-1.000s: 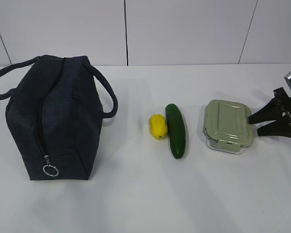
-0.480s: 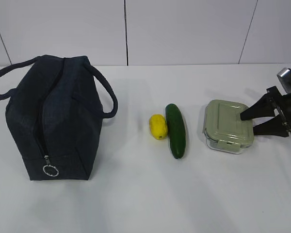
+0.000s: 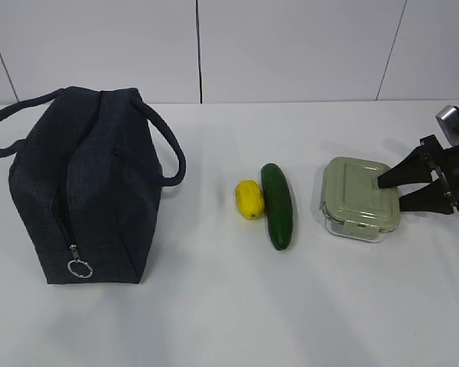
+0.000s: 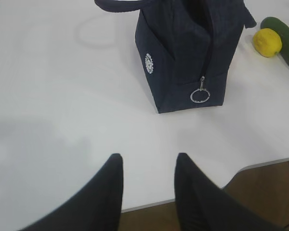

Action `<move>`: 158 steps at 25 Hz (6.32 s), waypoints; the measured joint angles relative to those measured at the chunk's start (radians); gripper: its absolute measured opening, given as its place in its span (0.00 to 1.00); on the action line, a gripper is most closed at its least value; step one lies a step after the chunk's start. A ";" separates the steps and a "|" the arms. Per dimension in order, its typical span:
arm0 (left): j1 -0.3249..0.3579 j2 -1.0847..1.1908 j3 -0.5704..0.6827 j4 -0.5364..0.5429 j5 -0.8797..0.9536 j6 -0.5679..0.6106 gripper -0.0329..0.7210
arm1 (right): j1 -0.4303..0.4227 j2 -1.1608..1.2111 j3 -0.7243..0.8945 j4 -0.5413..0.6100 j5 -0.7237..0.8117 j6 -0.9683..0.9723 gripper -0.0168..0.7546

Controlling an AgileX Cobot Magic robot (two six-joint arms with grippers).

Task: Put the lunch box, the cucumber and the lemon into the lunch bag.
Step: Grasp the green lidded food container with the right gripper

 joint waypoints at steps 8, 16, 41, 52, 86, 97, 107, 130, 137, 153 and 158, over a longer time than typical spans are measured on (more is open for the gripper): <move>0.000 0.000 0.000 0.000 0.000 0.000 0.36 | 0.000 0.010 0.000 0.000 0.000 -0.001 0.68; 0.000 0.000 0.000 0.000 0.000 0.000 0.36 | 0.002 0.010 0.000 0.007 0.000 -0.001 0.68; 0.000 0.000 0.000 0.000 0.000 0.000 0.36 | 0.002 0.010 0.000 0.018 0.000 0.002 0.68; 0.000 0.000 0.000 0.000 0.000 0.000 0.36 | 0.003 0.011 0.000 0.025 -0.002 -0.001 0.68; 0.000 0.000 0.000 0.000 0.000 0.000 0.36 | 0.003 0.047 0.000 0.045 -0.002 -0.001 0.69; 0.000 0.000 0.000 0.000 0.000 0.000 0.36 | 0.030 0.047 0.000 0.046 -0.005 -0.001 0.69; 0.000 0.000 0.000 0.000 0.000 0.000 0.36 | 0.035 0.047 0.000 0.048 -0.005 -0.001 0.69; 0.000 0.000 0.000 0.000 0.000 0.000 0.36 | 0.035 0.047 0.000 0.056 -0.003 -0.001 0.59; 0.000 0.000 0.000 0.000 0.000 0.000 0.36 | 0.035 0.047 0.000 0.056 -0.003 -0.001 0.57; 0.000 0.000 0.000 0.000 0.000 0.000 0.36 | 0.035 0.047 0.000 0.059 -0.003 -0.001 0.53; 0.000 0.000 0.000 0.000 0.000 0.000 0.36 | 0.035 0.047 0.000 0.059 -0.003 -0.001 0.53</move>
